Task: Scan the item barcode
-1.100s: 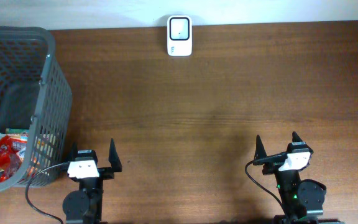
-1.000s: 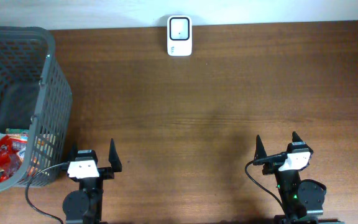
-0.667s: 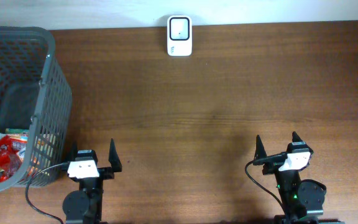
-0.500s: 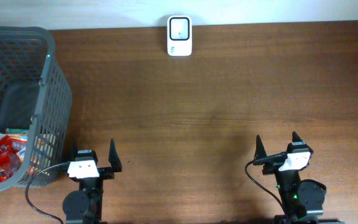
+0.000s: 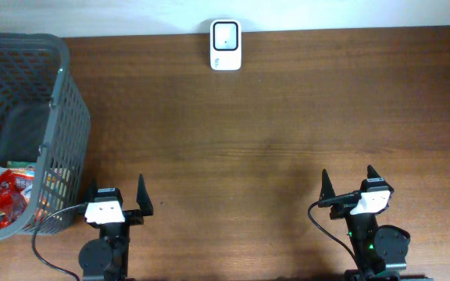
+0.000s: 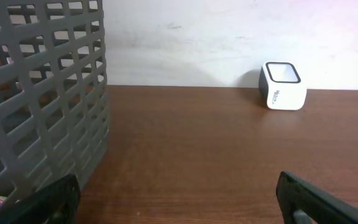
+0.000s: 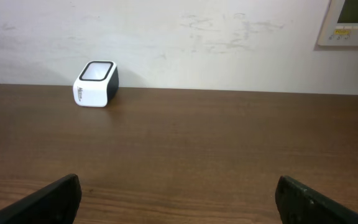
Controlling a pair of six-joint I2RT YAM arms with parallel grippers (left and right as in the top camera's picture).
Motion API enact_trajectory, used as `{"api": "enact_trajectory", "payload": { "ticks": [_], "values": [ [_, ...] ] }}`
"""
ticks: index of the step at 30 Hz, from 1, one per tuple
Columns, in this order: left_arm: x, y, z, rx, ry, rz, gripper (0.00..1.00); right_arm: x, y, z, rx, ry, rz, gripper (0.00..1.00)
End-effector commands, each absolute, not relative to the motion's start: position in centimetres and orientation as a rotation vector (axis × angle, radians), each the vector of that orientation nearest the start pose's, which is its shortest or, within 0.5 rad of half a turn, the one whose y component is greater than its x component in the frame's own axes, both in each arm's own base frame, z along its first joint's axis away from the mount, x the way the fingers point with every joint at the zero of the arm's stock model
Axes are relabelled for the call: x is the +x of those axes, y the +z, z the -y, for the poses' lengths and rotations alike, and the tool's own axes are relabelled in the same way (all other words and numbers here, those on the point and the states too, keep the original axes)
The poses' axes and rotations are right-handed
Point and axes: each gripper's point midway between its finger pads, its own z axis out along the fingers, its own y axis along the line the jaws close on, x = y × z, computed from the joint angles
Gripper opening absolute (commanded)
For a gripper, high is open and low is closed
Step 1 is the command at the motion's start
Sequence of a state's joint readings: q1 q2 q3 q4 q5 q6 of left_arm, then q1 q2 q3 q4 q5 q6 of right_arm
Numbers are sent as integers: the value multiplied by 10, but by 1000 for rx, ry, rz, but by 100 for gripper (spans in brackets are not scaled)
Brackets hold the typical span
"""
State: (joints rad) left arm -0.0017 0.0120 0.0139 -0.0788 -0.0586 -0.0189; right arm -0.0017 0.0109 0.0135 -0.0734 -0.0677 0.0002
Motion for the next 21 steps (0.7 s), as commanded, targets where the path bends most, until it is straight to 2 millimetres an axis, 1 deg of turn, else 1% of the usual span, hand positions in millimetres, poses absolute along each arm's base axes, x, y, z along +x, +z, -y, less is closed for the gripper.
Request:
{"api": "enact_trajectory", "payload": {
  "ticks": [1,14,15,16,17,18,19,20,21],
  "values": [
    [246,157,-7,-34,32,-1648,99,246,157,-11,-43,59,-1643,98],
    [246,159,-8,-40,38,-1638,99,246,157,-11,-43,58,-1643,99],
    [247,168,-3,-33,1,-1604,99,246,157,-11,-43,59,-1643,98],
    [244,176,29,55,-208,-1572,99,246,157,-11,-43,59,-1643,98],
    [231,194,70,251,-399,-1492,99,246,157,-11,-43,59,-1643,98],
    [217,219,91,384,-472,-1367,99,246,157,-11,-43,59,-1643,98],
    [201,249,101,478,-481,-1215,99,246,157,-11,-43,59,-1643,98],
    [182,277,109,558,-464,-1054,99,246,157,-11,-43,59,-1643,98],
    [157,313,112,604,-422,-880,99,246,157,-11,-43,59,-1643,98]
  ]
}}
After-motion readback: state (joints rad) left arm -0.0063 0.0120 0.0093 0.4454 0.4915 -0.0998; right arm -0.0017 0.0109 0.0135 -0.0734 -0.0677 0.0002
